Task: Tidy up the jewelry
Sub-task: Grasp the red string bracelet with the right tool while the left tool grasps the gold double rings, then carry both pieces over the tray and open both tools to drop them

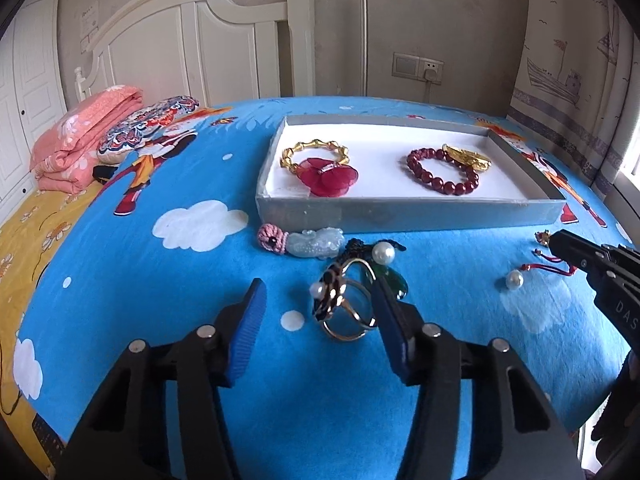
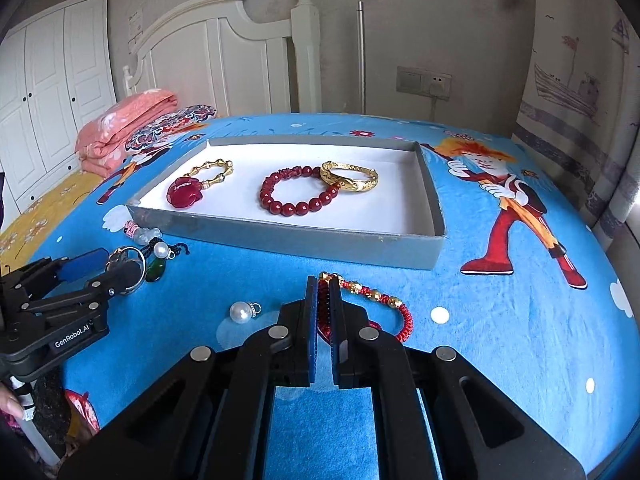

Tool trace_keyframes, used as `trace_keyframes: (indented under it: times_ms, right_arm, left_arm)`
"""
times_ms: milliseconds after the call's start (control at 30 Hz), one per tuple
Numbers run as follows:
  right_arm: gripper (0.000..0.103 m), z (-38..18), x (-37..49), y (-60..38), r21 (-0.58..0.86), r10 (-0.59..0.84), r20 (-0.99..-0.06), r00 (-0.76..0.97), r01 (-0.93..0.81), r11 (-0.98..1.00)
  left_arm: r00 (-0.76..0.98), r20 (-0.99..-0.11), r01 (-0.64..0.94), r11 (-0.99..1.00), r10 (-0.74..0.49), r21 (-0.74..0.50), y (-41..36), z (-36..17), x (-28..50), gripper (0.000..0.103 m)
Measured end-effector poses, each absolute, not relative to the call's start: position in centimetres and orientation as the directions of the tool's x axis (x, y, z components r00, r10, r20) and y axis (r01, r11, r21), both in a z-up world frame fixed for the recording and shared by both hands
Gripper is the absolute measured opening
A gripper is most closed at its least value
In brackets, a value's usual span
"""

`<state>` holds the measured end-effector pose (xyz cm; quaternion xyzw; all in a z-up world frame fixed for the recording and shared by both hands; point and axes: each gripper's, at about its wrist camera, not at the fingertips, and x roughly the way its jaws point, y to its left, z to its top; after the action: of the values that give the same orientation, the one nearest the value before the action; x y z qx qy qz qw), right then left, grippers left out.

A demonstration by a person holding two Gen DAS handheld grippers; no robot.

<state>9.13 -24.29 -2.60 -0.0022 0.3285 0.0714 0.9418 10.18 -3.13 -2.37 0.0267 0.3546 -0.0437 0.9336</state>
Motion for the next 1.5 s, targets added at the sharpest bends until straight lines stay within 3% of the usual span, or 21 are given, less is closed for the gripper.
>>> trace_keyframes:
  times_ms: [33,100,233,667,1500]
  right_arm:
    - [0.006,-2.6,9.0,-24.4,0.046,0.133,-0.616,0.776,-0.133,0.99]
    - [0.006,-2.5,8.9,-24.5,0.05,0.134,-0.613,0.779,-0.132,0.99]
    - [0.006,-2.2,8.2,-24.5,0.041,0.135,-0.6,0.788,-0.138,0.99]
    - [0.006,-1.6,5.1,-24.2,0.031,0.129,-0.571,0.811,-0.135,0.99]
    - [0.006,-0.1,0.4,-20.5,-0.029,0.143,-0.504,0.852,-0.181,0.983]
  left_arm:
    - [0.745,-0.664,0.102,0.994,-0.059,0.027,-3.3,-2.5,10.2,0.047]
    - [0.741,-0.669,0.119,0.992,-0.065,0.036,-3.6,-2.8,10.3,0.029]
    - [0.742,-0.666,0.135,0.99,-0.076,0.037,-3.6,-3.0,10.2,0.017]
    - [0.775,-0.629,0.116,0.992,-0.061,0.046,-3.0,-2.9,8.0,0.016]
    - [0.893,-0.449,0.058,0.998,-0.035,0.039,-3.2,0.8,0.7,0.016]
